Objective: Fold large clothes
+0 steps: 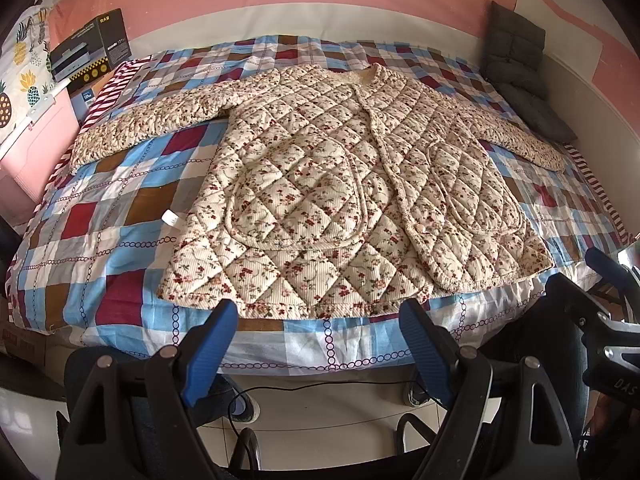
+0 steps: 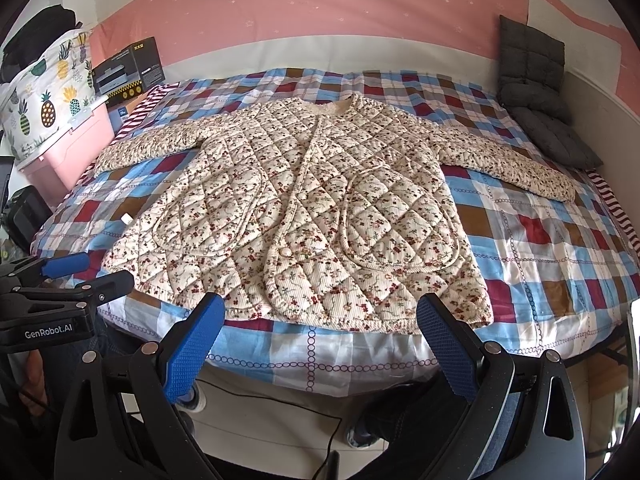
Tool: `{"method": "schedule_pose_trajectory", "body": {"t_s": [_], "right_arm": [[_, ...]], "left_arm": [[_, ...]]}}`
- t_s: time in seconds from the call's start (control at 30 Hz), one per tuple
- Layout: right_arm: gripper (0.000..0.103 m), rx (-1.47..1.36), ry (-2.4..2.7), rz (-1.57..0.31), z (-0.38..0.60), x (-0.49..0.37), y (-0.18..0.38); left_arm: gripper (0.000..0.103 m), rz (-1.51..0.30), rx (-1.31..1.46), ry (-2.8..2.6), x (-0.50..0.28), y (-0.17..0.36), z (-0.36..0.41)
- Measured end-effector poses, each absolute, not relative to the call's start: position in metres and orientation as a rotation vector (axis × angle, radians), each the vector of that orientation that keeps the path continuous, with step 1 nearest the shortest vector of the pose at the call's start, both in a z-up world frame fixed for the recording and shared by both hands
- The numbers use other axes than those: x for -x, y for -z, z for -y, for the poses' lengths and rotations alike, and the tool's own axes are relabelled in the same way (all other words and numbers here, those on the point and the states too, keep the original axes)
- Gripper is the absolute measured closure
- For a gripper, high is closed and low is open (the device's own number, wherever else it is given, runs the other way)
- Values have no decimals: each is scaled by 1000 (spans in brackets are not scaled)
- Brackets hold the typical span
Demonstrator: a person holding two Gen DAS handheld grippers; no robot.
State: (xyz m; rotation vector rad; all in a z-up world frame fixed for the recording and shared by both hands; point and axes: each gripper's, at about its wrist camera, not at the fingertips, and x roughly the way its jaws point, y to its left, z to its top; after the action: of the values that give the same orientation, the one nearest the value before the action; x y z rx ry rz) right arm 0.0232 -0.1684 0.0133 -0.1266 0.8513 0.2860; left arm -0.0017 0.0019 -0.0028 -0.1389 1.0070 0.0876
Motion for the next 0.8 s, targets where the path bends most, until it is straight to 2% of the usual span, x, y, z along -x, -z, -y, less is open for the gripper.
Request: {"method": "schedule_pose_trajectory", "body": {"t_s": [0.8], "right_arm": [[6,125,-290,-859,167,-25,-9]], "left_arm": [[19,-1012,135,-88,1,7,2]]}}
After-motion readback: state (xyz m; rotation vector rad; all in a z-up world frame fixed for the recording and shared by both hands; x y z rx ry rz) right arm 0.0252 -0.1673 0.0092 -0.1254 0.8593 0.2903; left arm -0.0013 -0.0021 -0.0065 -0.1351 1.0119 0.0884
